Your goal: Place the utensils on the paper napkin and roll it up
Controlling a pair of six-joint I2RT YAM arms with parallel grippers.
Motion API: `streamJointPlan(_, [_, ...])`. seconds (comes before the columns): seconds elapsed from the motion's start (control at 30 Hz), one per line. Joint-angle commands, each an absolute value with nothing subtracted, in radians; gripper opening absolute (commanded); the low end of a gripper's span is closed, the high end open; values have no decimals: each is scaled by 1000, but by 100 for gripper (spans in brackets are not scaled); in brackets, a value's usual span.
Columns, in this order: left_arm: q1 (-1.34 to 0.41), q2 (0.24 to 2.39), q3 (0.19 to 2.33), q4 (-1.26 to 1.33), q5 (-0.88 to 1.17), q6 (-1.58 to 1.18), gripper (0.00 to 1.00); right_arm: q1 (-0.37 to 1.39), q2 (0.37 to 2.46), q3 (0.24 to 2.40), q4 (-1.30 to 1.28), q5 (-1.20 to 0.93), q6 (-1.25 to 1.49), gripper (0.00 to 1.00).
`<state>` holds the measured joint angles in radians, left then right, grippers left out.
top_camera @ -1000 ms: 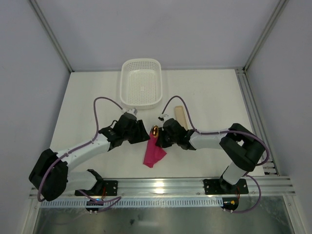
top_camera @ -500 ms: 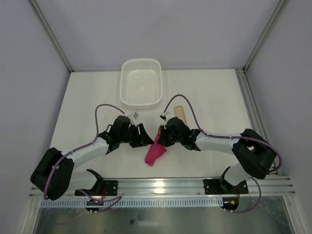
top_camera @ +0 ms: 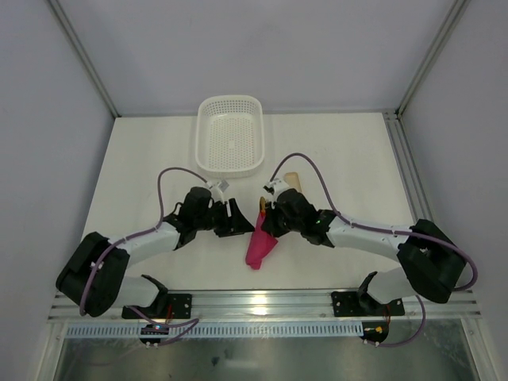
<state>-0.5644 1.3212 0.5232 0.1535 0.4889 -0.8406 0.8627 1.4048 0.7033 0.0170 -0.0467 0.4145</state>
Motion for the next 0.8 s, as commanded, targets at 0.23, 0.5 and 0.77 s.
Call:
streamJointPlan(0.23, [-561,1393,385,697,742,-939,68,867,1255,693,58,-44,344,4])
streamJointPlan(0.5, [-561,1549,353,1112,857,-1052,72,867,1154,686,22,-63,314,4])
streamJointPlan(0.77, [-561,1625,385,1214,888,-1068,75,867,1097,733,-64,-74,282,4])
